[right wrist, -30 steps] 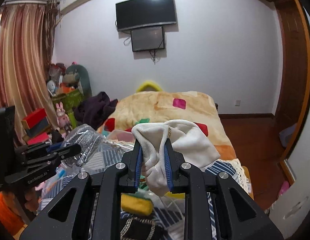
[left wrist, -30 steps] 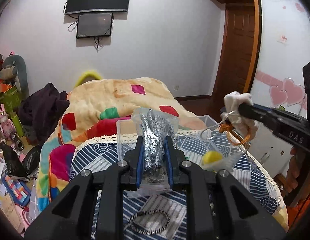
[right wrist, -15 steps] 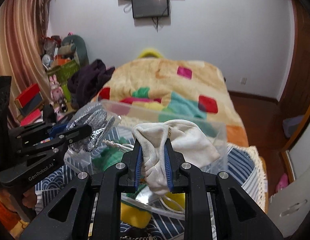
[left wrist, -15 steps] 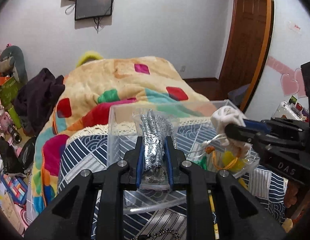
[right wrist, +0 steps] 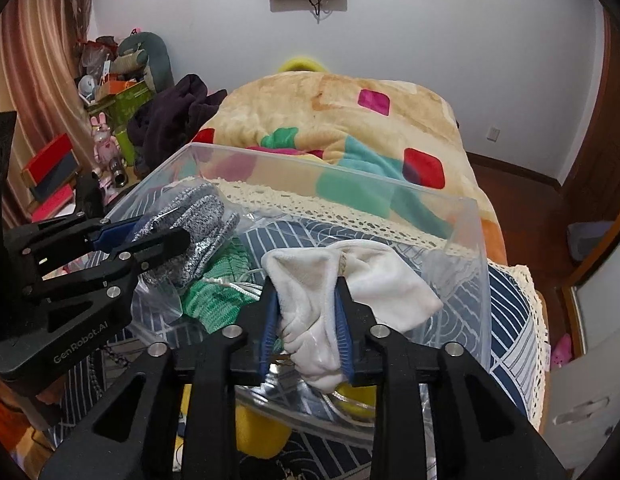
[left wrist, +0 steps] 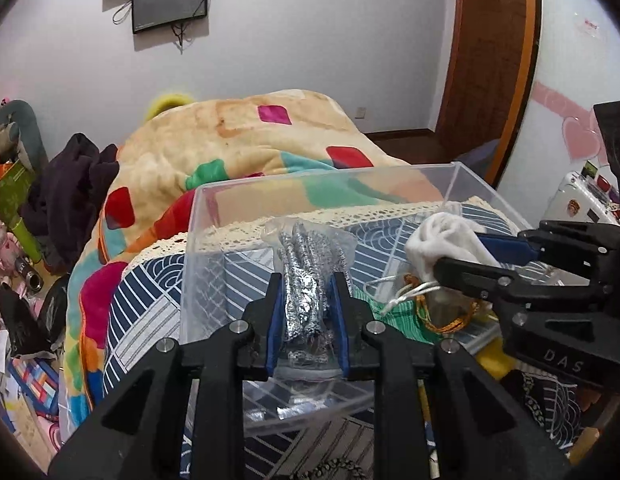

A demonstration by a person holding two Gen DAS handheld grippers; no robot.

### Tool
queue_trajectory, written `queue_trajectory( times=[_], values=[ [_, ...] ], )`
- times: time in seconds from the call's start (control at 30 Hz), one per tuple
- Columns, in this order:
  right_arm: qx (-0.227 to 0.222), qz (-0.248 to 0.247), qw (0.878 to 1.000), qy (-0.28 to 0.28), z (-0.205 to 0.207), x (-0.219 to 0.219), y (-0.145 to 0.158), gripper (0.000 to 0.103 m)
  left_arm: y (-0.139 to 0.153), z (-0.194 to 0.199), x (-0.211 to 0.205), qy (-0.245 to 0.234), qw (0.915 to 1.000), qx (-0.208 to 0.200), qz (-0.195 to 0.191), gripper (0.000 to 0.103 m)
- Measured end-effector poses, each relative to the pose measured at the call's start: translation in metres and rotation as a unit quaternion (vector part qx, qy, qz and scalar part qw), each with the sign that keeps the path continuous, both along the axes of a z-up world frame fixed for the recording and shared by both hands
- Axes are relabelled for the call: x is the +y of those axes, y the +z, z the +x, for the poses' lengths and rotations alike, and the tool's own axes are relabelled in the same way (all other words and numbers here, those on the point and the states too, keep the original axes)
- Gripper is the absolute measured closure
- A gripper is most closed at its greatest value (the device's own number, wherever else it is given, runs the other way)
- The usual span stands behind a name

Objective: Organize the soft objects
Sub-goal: 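Release silver gloves into box with left tool while right tool releases white bag, then grasp braided bracelet with left tool while right tool grasps black chain-trimmed bag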

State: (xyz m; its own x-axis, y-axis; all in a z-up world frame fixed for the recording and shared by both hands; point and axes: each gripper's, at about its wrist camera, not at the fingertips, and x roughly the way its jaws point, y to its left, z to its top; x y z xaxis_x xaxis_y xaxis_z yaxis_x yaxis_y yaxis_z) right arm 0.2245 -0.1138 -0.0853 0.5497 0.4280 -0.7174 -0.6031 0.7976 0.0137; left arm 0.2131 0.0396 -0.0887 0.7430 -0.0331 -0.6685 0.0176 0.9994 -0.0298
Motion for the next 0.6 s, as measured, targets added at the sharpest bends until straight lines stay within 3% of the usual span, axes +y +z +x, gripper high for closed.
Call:
queue_trajectory(
  times=[0.17, 0.33, 0.4, 0.5, 0.6],
  values=[
    [-0.024, -0.004, 1.000, -0.002, -0.008, -0.002, 0.008, 0.057, 0.009, -0.010, 0.002, 0.002, 0.9999, -0.016, -0.001, 0.054],
    [-0.061, 0.004, 0.998, -0.014, -0.018, -0.008, 0.023, 0.033, 0.026, -0.027, 0.005, 0.003, 0.9992, -0.040, -0.009, 0.038],
    [-0.081, 0.007, 0.996, -0.023, -0.024, -0.012, 0.031, 0.028, 0.035, -0.037, 0.006, 0.009, 0.9984, -0.056, -0.007, 0.023],
    [-0.103, 0.021, 0.994, -0.033, -0.032, -0.019, 0.043, 0.020, 0.046, -0.051, 0.008, 0.014, 0.9969, -0.077, -0.007, 0.014],
    [-0.118, 0.040, 0.992, -0.037, -0.043, -0.026, 0.054, 0.018, 0.057, -0.065, 0.010, 0.014, 0.9956, -0.092, -0.011, 0.008]
  ],
)
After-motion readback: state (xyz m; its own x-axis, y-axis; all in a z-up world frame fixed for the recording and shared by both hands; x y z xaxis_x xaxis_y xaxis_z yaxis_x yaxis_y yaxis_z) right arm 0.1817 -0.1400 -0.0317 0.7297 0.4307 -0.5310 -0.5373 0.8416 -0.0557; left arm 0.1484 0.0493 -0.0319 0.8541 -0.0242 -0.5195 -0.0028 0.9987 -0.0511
